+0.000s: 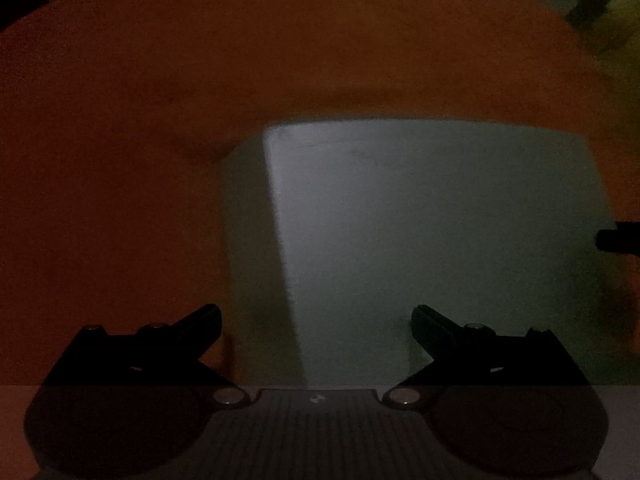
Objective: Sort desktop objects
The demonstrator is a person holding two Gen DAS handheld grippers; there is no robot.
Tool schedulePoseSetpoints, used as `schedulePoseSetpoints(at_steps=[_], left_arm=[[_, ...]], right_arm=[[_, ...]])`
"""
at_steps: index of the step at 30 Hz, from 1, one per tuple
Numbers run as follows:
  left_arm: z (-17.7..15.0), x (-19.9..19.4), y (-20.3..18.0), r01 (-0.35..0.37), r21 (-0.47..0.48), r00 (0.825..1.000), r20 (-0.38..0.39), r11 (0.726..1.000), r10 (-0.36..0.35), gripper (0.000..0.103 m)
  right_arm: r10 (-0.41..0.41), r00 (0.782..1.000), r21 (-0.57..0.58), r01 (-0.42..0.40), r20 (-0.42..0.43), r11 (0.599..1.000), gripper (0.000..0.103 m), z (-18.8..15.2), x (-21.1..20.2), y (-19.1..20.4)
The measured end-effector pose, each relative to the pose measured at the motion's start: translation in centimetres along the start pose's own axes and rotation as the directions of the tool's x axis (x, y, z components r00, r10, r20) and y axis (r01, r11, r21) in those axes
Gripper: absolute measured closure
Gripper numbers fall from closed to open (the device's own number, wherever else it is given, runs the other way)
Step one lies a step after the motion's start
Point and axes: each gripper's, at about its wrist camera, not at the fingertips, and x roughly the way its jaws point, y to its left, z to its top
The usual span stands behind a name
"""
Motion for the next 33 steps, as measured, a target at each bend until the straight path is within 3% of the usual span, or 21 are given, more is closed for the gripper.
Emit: schedulePoseSetpoints(at_steps=[6, 12, 17, 25, 30, 33], left_arm=[[-0.1, 0.4, 1.1, 0.042, -0.085, 0.999, -0.01, 0.996, -0.043, 0.0], [-0.4, 1.0, 0.1, 0.079, -0.22, 0.996, -0.017, 0.972, -0.085, 0.0], [0.2, 0.1, -1.5, 0.046, -0.153, 0.999, 0.022, 0.987, -0.043, 0.0], [-0.5, -3.3, -0.8, 0.147, -0.179, 0.987, 0.088, 0.973, -0.133, 0.001], [-0.3, -6.1, -2.5, 0.091, -0.139, 0.995, 0.063, 0.986, -0.083, 0.001], [0.4, -7.6, -3.3, 0.053, -0.169, 0.998, 0.029, 0.984, -0.049, 0.0]], right_arm=[[0.009, 1.0, 0.011, -0.009, -0.015, 1.0, 0.0, 0.0, 0.6, 0.6], [-0.052, 0.998, -0.022, 0.051, -0.02, 0.998, 0.0, 0.1, 0.6, 1.9], [-0.046, 0.999, -0.014, 0.045, -0.026, 0.999, 0.0, 0.6, -0.3, 2.3], [0.039, 0.999, 0.013, -0.039, 0.033, 0.999, 0.0, 0.9, -4.1, 2.8], [0.014, 0.999, -0.014, -0.013, 0.038, 1.0, 0.0, 1.3, -6.8, 4.1], [0.003, 0.998, -0.026, -0.001, 0.058, 1.0, 0.0, 1.7, -8.2, 4.9]])
